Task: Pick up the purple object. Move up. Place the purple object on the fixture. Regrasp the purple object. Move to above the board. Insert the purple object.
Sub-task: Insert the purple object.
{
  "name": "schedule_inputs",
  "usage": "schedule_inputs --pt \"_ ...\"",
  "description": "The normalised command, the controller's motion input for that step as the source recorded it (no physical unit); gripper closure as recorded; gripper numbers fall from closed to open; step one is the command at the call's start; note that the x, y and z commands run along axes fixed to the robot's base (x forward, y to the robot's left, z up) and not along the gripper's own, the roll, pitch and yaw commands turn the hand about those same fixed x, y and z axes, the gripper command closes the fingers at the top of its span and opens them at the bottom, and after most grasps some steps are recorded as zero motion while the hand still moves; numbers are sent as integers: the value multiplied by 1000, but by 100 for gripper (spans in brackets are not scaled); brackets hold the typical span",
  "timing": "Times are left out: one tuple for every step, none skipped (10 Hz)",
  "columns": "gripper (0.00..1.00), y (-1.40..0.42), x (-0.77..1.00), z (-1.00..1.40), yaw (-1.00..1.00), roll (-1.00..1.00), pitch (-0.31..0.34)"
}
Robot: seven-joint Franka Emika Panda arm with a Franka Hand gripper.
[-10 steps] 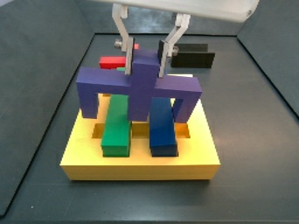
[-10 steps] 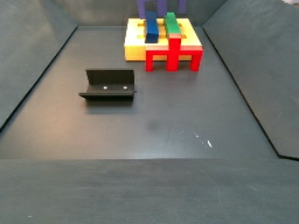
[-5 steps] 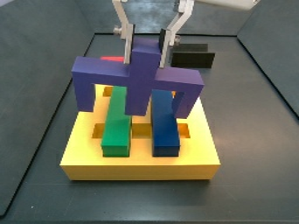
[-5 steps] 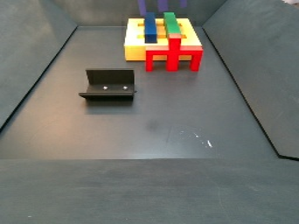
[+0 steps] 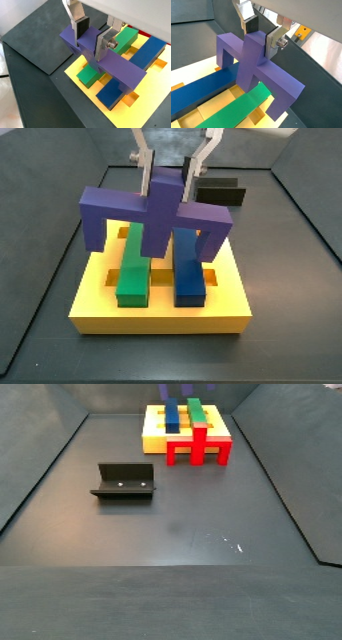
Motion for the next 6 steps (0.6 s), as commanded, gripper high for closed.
schedule_inputs --pt "100 0 29 -66 -63 -500 0" --pt "100 46 0 -71 6 -241 -26" --pt "100 0 0 -49 0 -146 -10" --pt "100 0 0 -320 0 -367 0" --pt "100 -126 0 0 -23 -500 0" --pt "100 -140 0 0 -49 -500 0"
